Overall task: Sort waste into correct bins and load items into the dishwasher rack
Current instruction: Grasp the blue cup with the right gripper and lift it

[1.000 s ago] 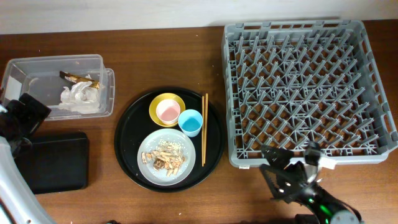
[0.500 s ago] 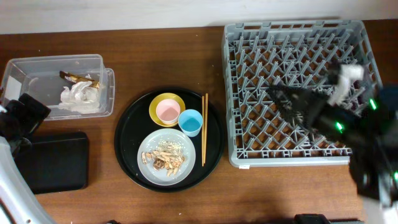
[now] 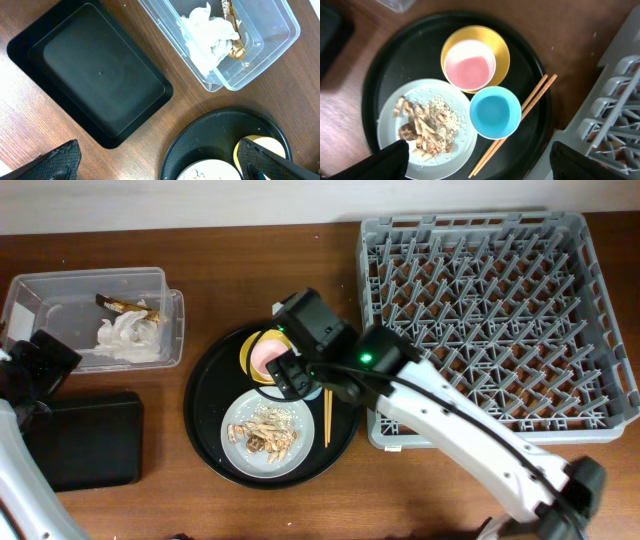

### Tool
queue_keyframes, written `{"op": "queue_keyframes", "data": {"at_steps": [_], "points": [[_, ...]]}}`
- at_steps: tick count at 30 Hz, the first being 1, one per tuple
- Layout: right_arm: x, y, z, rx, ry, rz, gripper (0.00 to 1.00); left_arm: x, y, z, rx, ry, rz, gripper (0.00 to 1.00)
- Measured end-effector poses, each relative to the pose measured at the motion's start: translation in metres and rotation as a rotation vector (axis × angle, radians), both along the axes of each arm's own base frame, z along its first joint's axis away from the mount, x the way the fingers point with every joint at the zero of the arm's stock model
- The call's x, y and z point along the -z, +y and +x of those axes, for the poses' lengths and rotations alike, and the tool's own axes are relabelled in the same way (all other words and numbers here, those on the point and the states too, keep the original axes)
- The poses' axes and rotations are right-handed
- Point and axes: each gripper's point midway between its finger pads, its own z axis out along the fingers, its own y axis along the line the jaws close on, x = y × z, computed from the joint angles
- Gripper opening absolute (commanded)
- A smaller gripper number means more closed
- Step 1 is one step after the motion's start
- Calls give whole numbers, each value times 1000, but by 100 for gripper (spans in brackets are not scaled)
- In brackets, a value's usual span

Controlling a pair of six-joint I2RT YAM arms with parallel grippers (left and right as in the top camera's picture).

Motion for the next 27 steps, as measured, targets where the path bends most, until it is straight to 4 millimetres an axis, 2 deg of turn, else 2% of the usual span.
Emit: {"op": "queue_keyframes", "data": {"at_steps": [2,4,6,8,12,14,17,19,23,24,25,27], "points": [[31,6,5,-1,52,-55,84,0,0,0,0,0,0,99],[78,6,6,-5,140,-146,76,0,0,0,0,0,0,99],[97,9,3,-21,186,-171,73,0,0,0,0,0,0,99],[100,14,-2,-66,208,-159,64,0,0,0,0,0,0,99],[105,26,-5,-127,207,-144,64,0,0,0,0,0,0,99],[121,30,-3,-139,221,-161,64,0,0,0,0,0,0,99],[131,33,-1,-142,228,-169,62,0,0,0,0,0,0,99],[138,32,-1,-141,239,-179,50,0,0,0,0,0,0,99],[149,31,-1,-141,255,-200,39,0,0,0,0,0,0,99],[149,31,-1,-140,254,-200,32,0,0,0,0,0,0,99],[149,31,-1,-138,255,-201,21,0,0,0,0,0,0,99],[149,30,-1,-135,254,-201,14,0,0,0,0,0,0,99]]}}
